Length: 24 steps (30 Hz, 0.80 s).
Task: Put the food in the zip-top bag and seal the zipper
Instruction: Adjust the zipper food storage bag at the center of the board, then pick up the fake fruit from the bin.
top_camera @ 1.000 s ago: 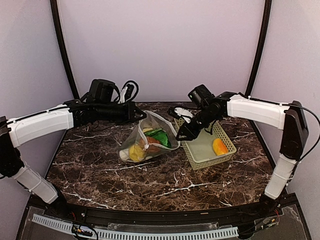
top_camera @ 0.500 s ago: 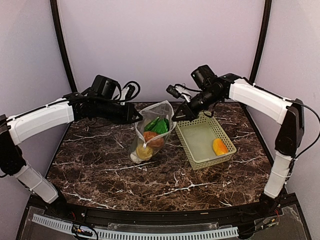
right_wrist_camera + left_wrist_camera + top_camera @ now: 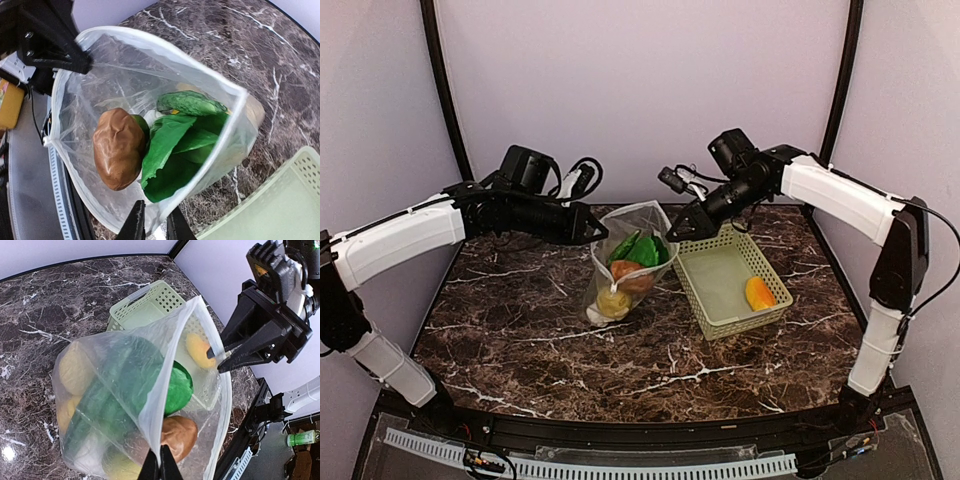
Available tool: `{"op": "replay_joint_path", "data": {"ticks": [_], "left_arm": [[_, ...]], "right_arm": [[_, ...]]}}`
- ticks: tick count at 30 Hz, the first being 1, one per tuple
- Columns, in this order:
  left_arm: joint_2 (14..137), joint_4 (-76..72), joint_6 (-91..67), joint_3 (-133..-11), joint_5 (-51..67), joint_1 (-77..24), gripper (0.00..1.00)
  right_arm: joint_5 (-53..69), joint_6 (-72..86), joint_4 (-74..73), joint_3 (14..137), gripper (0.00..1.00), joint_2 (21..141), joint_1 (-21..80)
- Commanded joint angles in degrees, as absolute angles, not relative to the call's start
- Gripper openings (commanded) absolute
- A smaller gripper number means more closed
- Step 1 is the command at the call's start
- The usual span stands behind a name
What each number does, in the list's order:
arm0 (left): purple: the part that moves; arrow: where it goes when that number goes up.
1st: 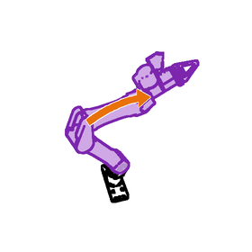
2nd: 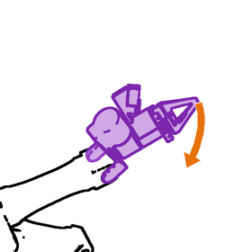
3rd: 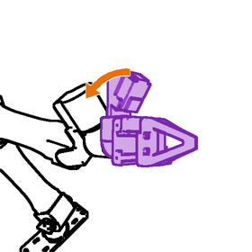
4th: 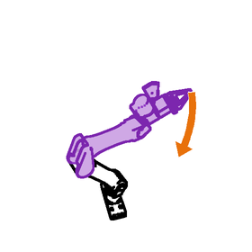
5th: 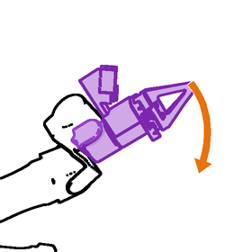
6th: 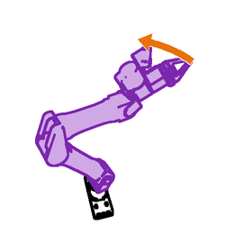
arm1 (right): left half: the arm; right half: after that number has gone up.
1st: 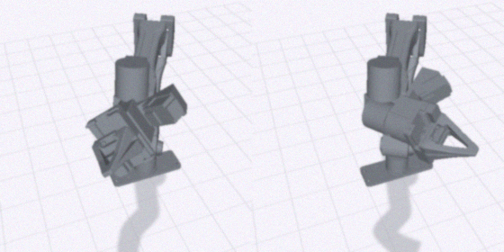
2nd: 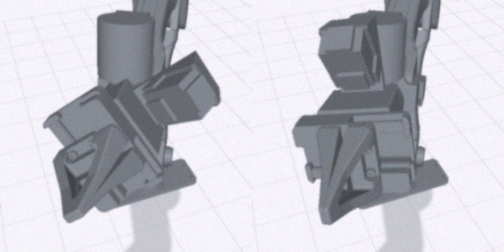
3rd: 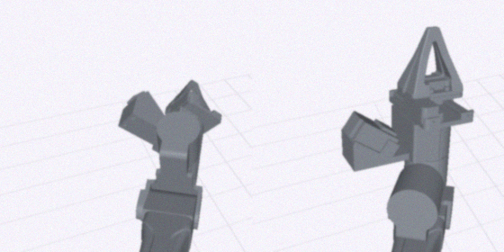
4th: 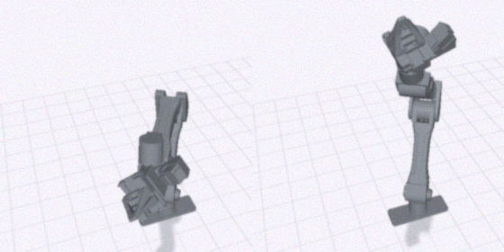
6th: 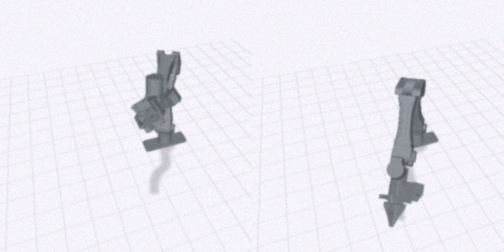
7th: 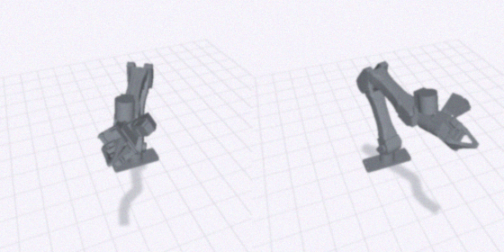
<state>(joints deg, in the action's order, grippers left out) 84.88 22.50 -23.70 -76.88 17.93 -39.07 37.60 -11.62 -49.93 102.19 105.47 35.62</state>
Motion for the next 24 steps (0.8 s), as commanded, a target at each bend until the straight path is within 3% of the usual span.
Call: {"op": "replay_joint_path", "data": {"ticks": [1, 10, 18, 24], "left_arm": [[85.2, 20.5, -24.95, -76.17, 20.04, -39.2, 0.01], [85.92, 12.39, -28.66, -69.88, 22.53, -39.19, 0.01], [87.32, 11.35, -28.65, -70.26, 23.23, -39.12, 0.01], [88.08, 10.71, -28.87, -70.22, 23.02, -39.2, 0.01]], "right_arm": [[35.2, -12.77, -49.23, 97.88, 0.24, 101.39, 32.27], [31.28, -14.27, -44.81, 79.56, 0.53, 90.05, 24.94], [21.53, -19.35, -47.58, 72.3, 0.53, 88.51, 22.48], [25.97, -23.5, -49.61, 70.01, 0.53, 85.4, 20.92]]}}
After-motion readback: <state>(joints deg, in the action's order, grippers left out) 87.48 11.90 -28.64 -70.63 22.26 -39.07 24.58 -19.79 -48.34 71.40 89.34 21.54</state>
